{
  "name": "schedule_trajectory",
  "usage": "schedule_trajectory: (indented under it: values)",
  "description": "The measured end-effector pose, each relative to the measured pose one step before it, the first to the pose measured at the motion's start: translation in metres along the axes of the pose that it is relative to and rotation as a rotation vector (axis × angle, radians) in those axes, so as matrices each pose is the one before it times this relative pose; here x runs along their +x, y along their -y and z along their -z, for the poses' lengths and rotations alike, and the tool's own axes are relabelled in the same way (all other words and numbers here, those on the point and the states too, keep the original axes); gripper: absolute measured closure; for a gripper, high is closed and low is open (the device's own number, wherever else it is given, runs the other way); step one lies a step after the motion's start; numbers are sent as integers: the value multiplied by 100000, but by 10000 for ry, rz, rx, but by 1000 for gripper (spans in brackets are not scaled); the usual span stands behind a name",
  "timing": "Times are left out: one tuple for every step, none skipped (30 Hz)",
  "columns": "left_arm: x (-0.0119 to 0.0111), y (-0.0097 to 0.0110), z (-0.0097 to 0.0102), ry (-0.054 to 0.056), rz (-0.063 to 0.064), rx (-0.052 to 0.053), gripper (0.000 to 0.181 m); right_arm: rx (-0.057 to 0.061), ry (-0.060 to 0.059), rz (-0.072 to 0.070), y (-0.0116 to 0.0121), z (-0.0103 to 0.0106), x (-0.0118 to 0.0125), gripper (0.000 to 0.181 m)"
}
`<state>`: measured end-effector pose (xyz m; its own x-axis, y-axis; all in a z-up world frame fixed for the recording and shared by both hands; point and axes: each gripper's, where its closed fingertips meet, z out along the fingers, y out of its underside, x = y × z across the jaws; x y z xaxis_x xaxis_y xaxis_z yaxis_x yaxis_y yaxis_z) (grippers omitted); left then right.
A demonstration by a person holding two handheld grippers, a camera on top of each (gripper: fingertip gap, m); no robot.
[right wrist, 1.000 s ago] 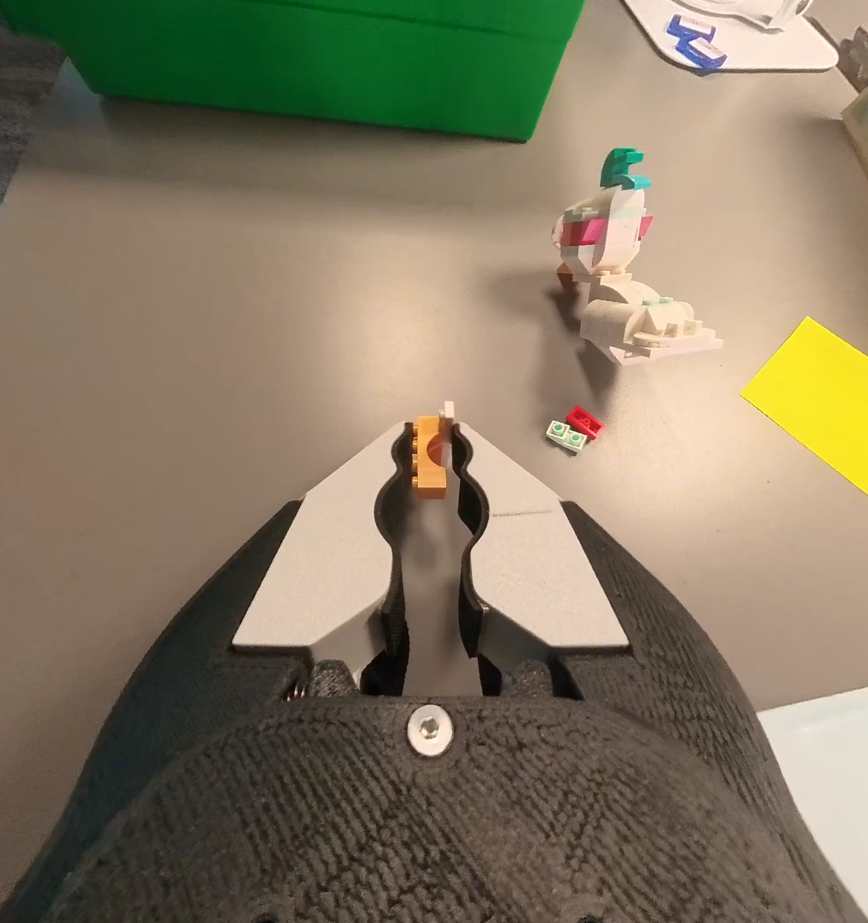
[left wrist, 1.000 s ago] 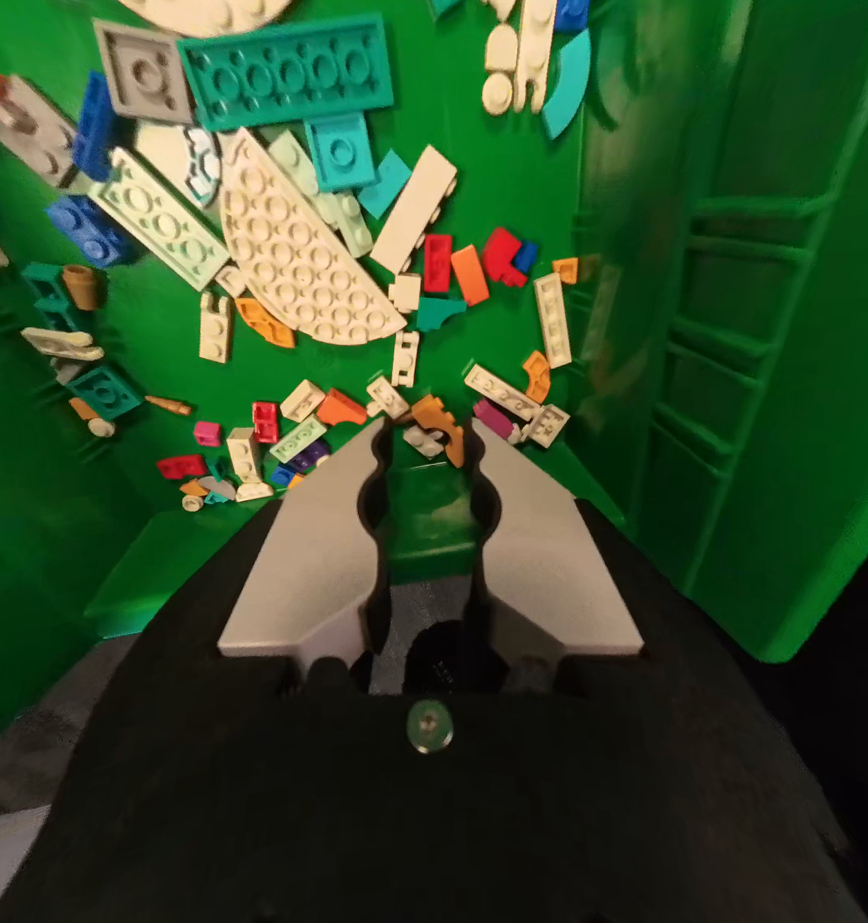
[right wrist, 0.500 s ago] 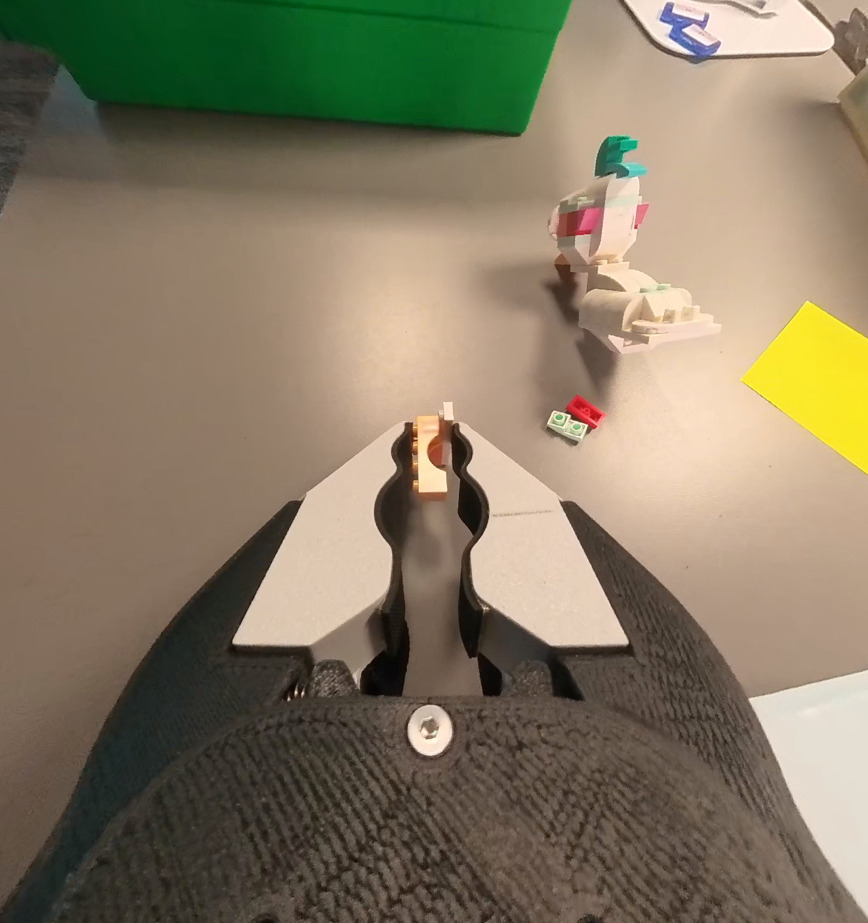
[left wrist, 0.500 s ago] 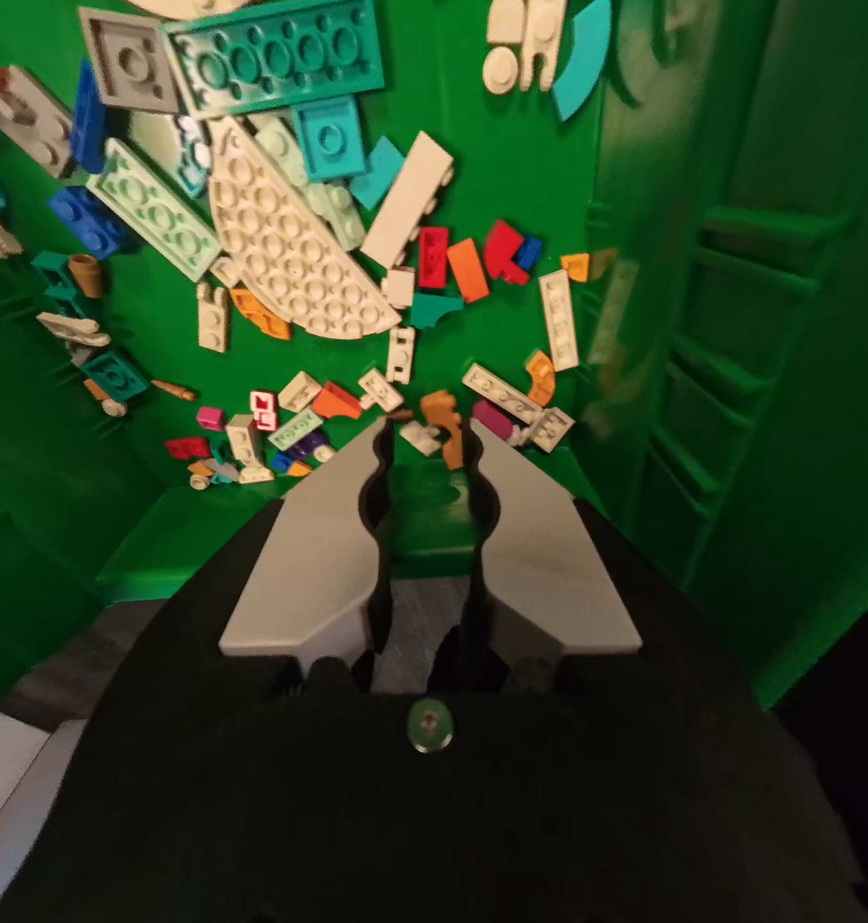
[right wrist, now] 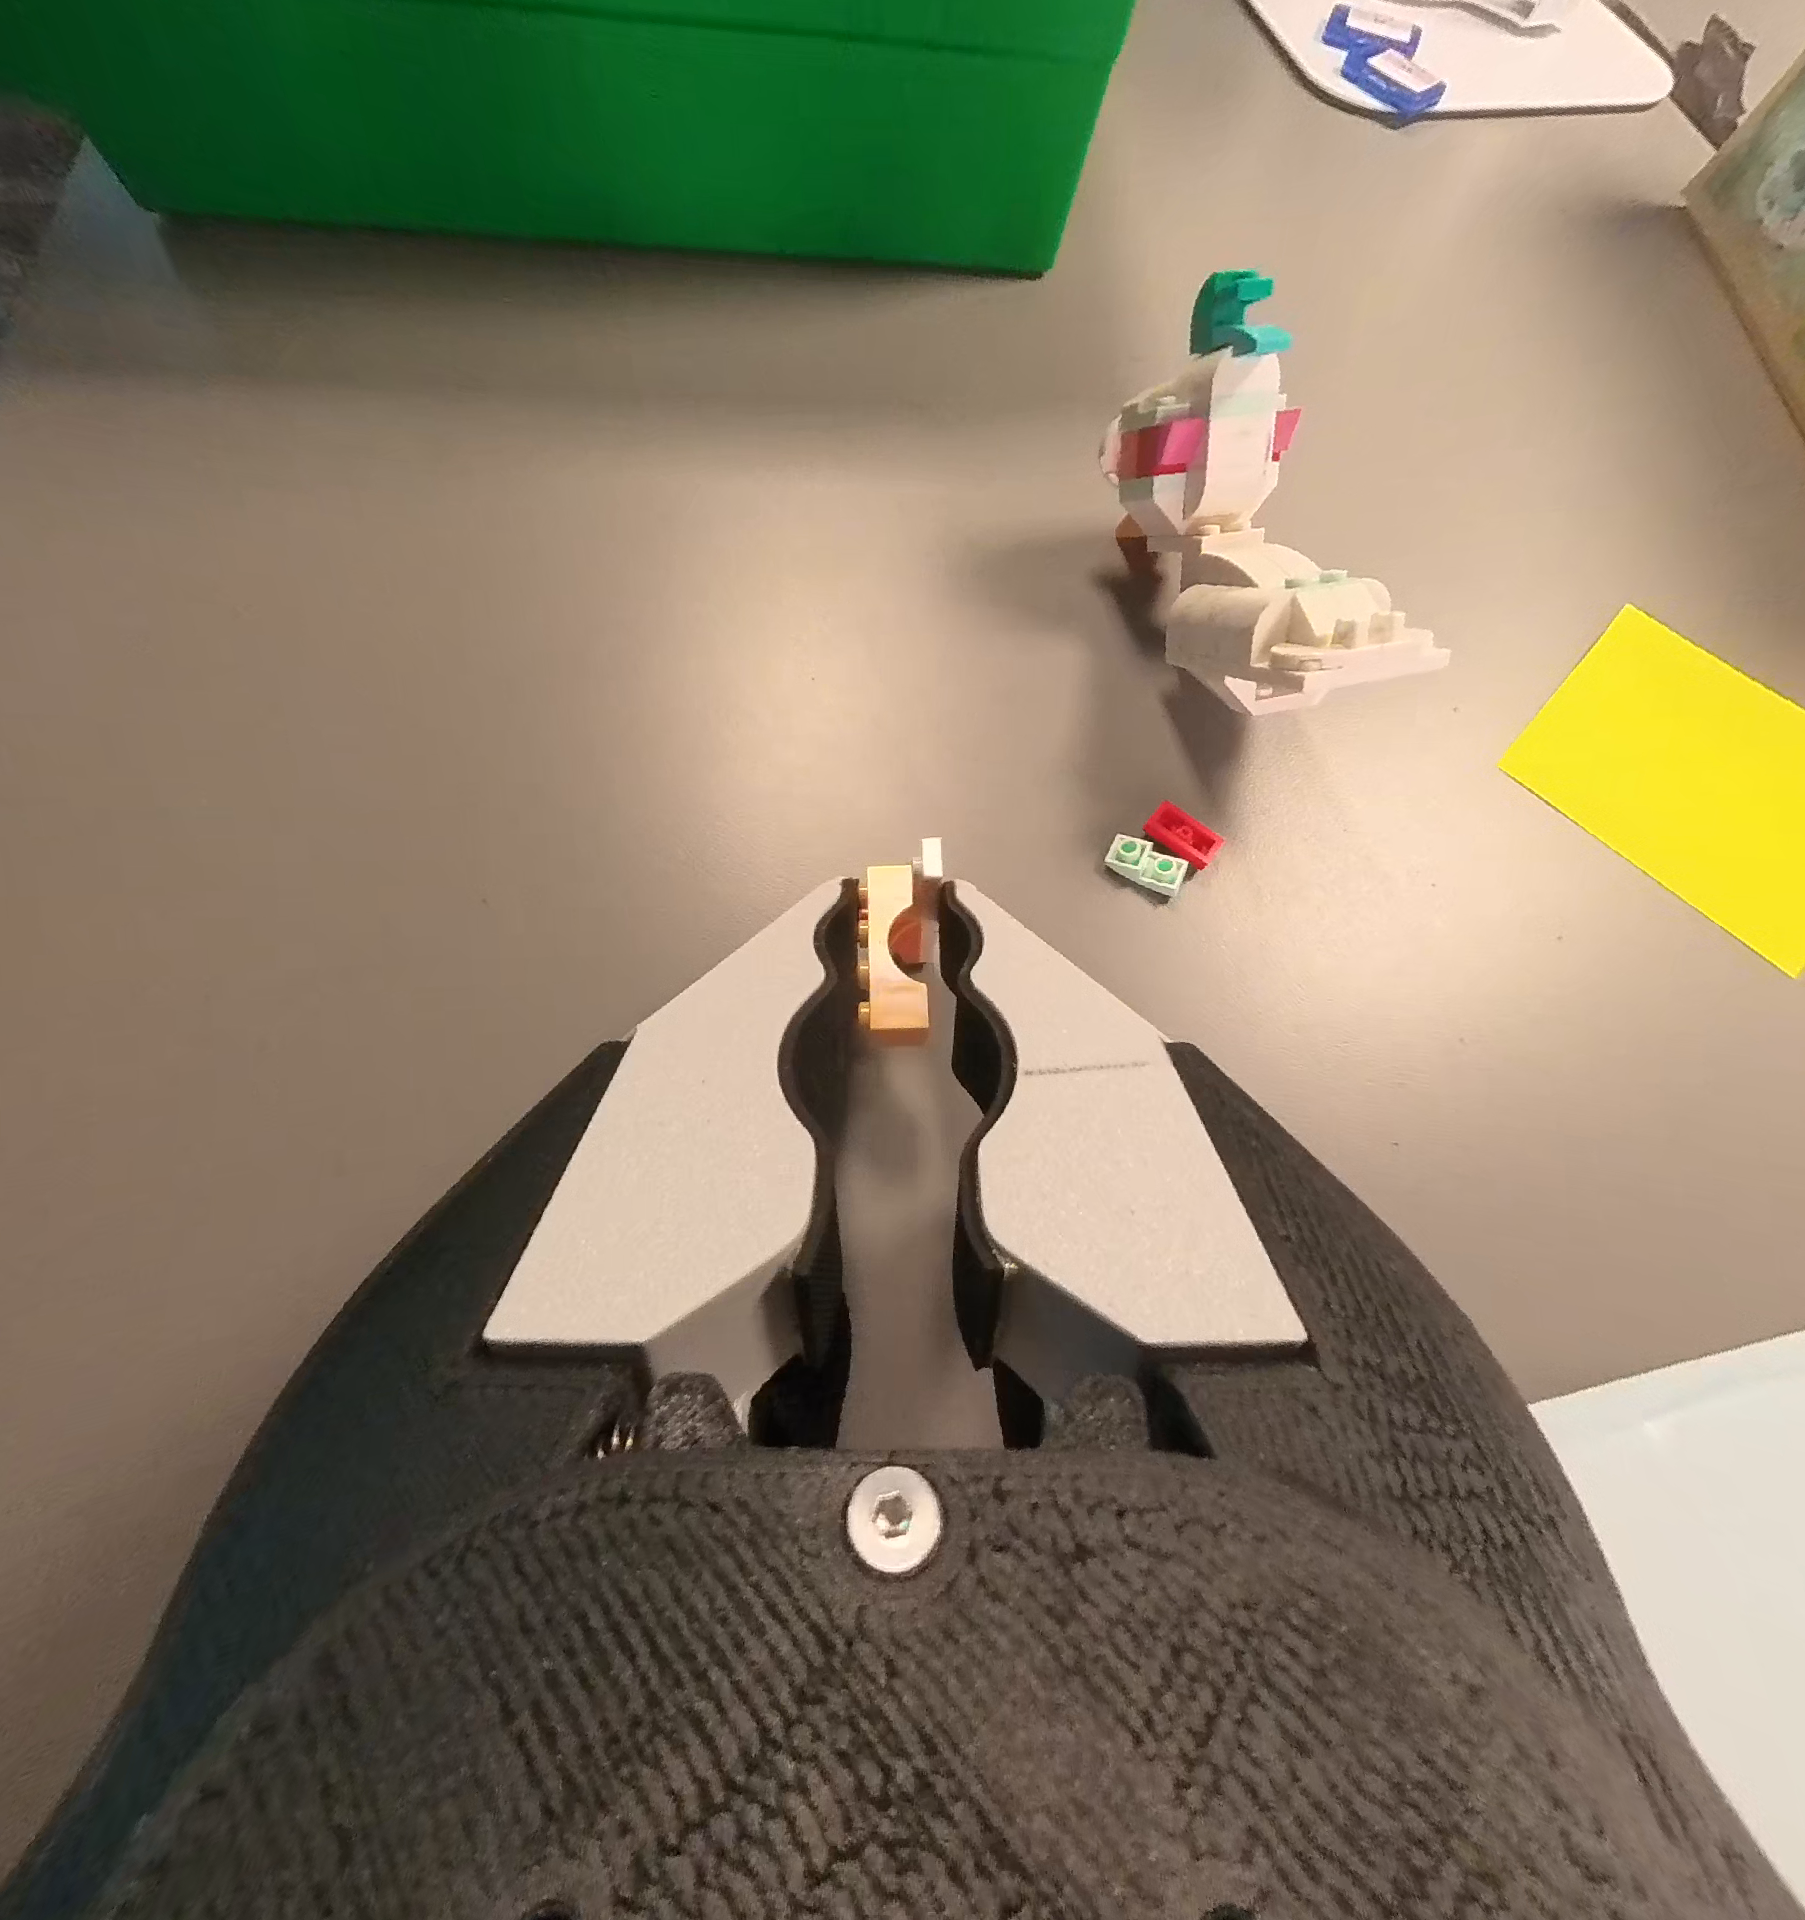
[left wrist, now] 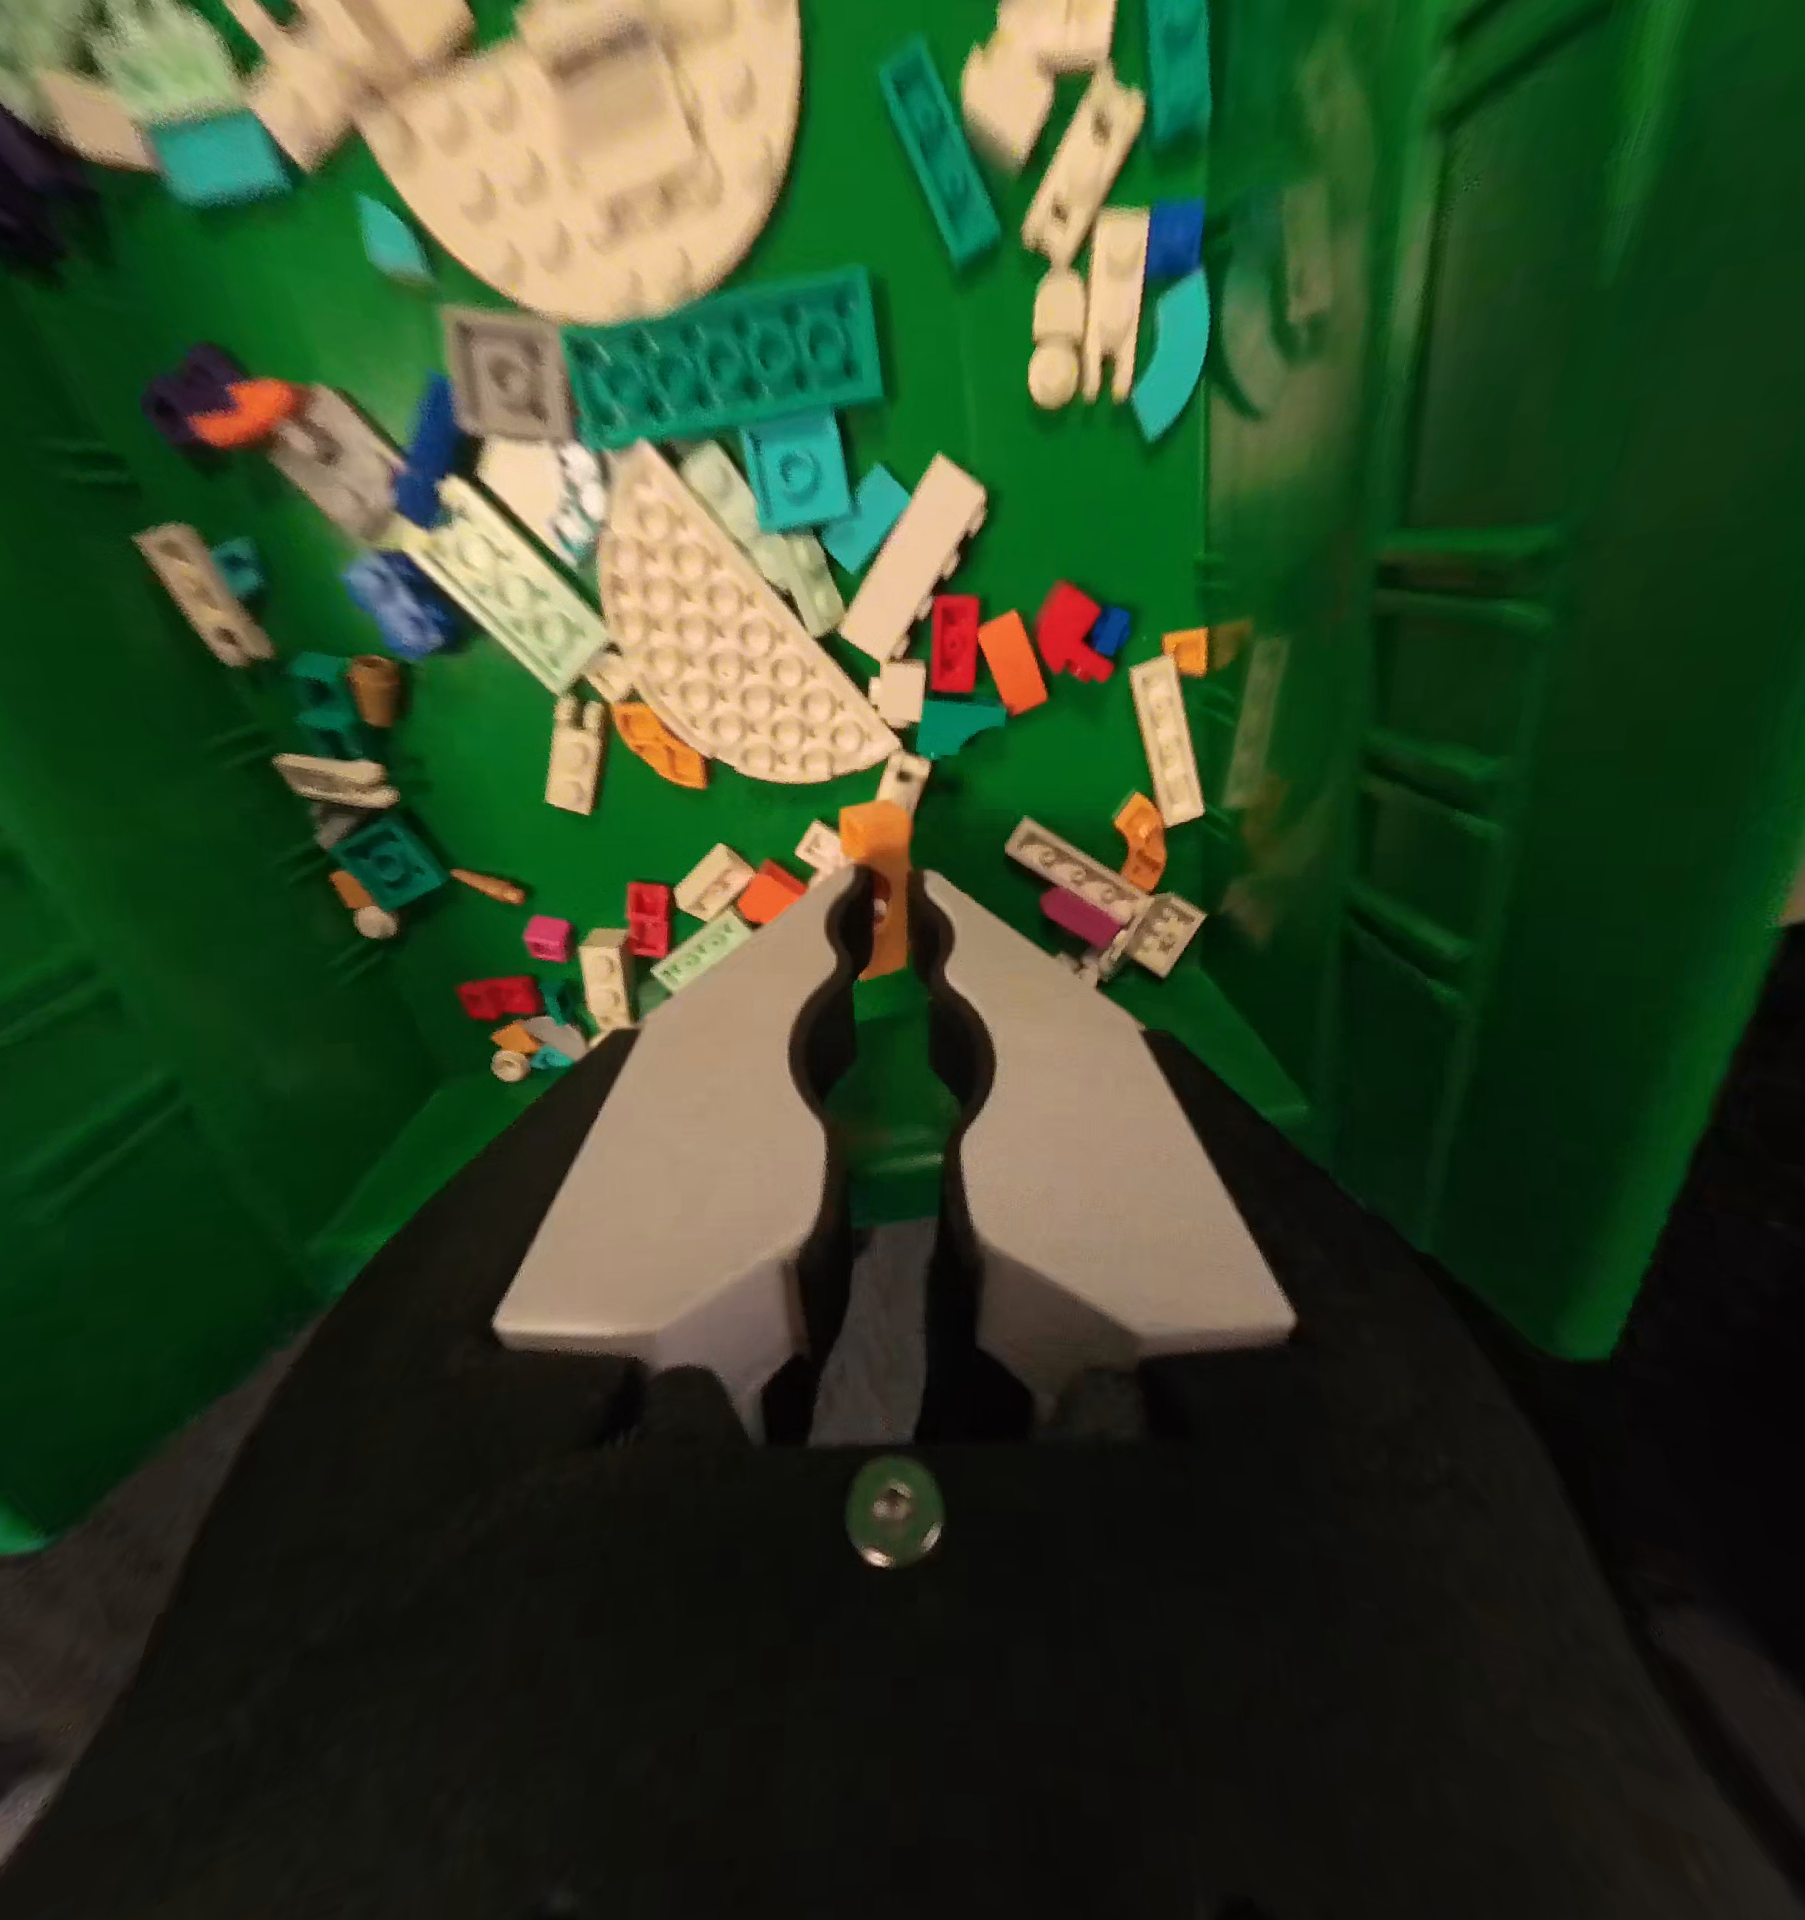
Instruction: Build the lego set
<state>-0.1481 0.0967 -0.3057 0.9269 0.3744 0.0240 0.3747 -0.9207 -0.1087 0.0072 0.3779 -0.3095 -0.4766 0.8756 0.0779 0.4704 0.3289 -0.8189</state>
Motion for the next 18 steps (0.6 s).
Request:
schedule_trajectory:
  values:
    - [-184, 858, 887, 45, 49, 707, 176, 33, -16, 2, 34, 45, 37, 169]
    - [-153, 1178, 1087, 79, 31, 888, 176, 26, -19, 6, 23, 38, 26, 169]
    - [63, 1397, 1229, 14, -22, 967, 176, 11, -9, 9, -10, 50, 9, 169]
    - [302, 1782, 1364, -40, -99, 1168, 176, 3, -3, 18, 1, 80, -17, 169]
    - [625, 2148, 1458, -150, -89, 1324, 176, 9, -23, 29, 23, 112, -2, 169]
    - [1073, 2248, 1397, -351, -96, 1303, 176, 27, -44, 44, 75, 167, 33, 169]
    - [1434, 2165, 1146, -483, -134, 1148, 176, 40, -25, 65, 102, 221, 10, 169]
    - [1645, 2055, 850, -516, -185, 1019, 176, 24, -14, 81, 76, 277, -1, 169]
    - [1737, 1964, 521, -486, -248, 959, 176, 6, -51, 75, 28, 351, 105, 169]
    - [1673, 1695, 175, -407, -246, 803, 176, -5, -66, 39, -41, 407, 166, 169]
    - [1715, 1247, -191, -434, -277, 543, 176, 16, -29, 9, -82, 482, 159, 168]
    - [1738, 1027, -467, -447, -313, 464, 176, 65, -44, -3, -106, 569, 180, 169]
    - [1601, 920, -693, -384, -264, 479, 176, 95, -35, 6, -136, 644, 189, 168]
    - [1599, 758, -910, -424, -230, 469, 176, 130, 14, 4, -194, 687, 120, 169]
    - [1619, 466, -1126, -535, -210, 375, 176, 161, 34, -37, -277, 714, 83, 169]
    - [1454, 334, -1296, -519, -230, 391, 176, 109, -14, -130, -451, 708, 186, 169]
    - [1191, 177, -1434, -444, -288, 438, 176, 28, -38, -166, -632, 678, 244, 169]
    - [916, -12, -1546, -381, -257, 434, 176, 1, -23, -129, -711, 653, 207, 169]
